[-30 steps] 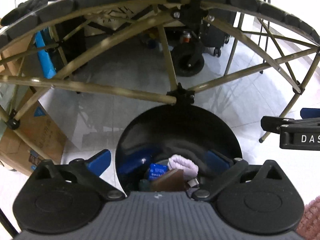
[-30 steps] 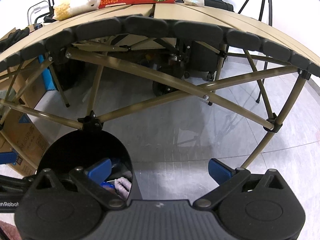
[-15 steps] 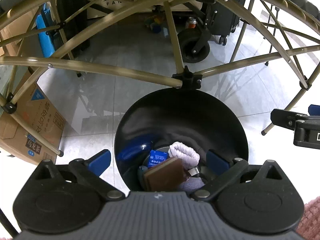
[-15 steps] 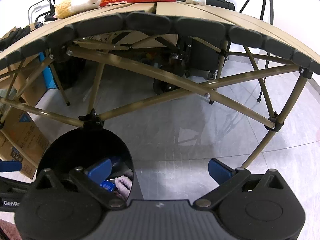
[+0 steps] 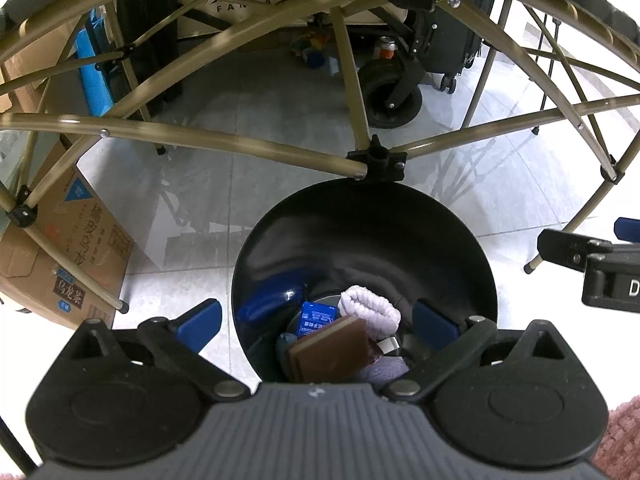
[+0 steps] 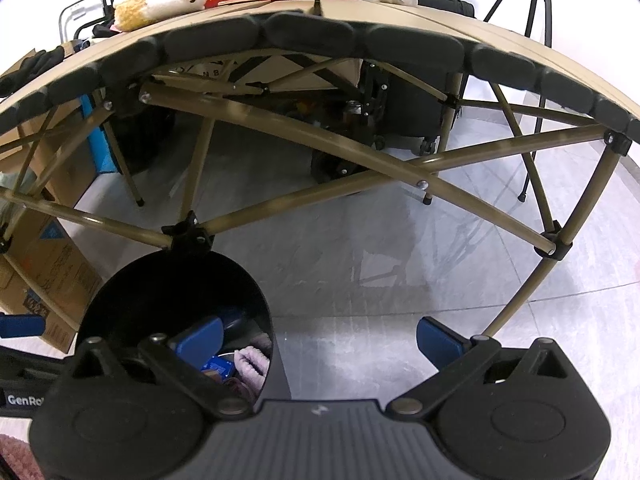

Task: Collect trash

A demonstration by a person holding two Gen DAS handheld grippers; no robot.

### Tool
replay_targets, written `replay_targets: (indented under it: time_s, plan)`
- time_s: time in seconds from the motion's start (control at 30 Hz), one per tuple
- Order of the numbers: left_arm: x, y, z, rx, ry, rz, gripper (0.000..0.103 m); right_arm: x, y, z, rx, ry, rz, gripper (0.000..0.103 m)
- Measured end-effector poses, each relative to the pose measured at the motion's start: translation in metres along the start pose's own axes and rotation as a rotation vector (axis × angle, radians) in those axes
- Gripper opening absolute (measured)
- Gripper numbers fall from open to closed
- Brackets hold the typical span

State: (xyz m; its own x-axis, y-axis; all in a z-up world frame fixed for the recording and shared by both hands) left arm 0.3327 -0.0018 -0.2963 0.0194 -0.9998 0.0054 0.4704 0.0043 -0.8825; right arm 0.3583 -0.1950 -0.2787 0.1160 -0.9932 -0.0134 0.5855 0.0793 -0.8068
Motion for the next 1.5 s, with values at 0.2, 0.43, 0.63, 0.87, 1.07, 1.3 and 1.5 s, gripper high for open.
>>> replay_targets:
  time_s: [0.2,0.43,0.63,0.87,1.07,1.3,1.5]
  plan:
    - [0.002,-0.021,0.001,0.029,-0.001,-0.015,0.103,-0.005,-0.020,0.002,0.031,-0.001,0.049,0.103]
    - [-0.009,-0.065,0.007,0.142,-0.033,-0.015,0.103,-0.003,-0.058,0.012,0.099,0.018,0.100,0.103]
    - [-0.018,-0.111,0.019,0.241,-0.087,-0.076,0.103,-0.002,-0.103,0.021,0.175,0.000,0.163,0.103]
    - [-0.018,-0.161,0.043,0.368,-0.085,-0.115,0.103,-0.004,-0.148,0.037,0.291,-0.062,0.172,0.103]
    - [-0.021,-0.191,0.076,0.455,-0.071,-0.098,0.103,0.002,-0.169,0.061,0.376,-0.065,0.164,0.103]
    - [-0.023,-0.212,0.122,0.543,-0.065,-0.074,0.103,0.014,-0.178,0.095,0.448,-0.044,0.145,0.103]
    - [-0.032,-0.214,0.152,0.584,-0.119,-0.040,0.103,0.009,-0.177,0.129,0.489,-0.052,0.148,0.103]
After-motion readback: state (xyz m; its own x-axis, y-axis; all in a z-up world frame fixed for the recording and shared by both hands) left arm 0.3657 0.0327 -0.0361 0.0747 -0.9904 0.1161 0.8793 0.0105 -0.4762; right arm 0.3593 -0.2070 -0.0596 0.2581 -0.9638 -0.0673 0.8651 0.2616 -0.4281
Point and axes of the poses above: each gripper's, at about its wrist camera, not at the fingertips, and y roughly the way its jaws point, x to its right, z to its top, the point moved 9 cm from there along y, roughly the way its jaws point, and after that the axes turned 3 degrees about -x, right-handed, at the moved point
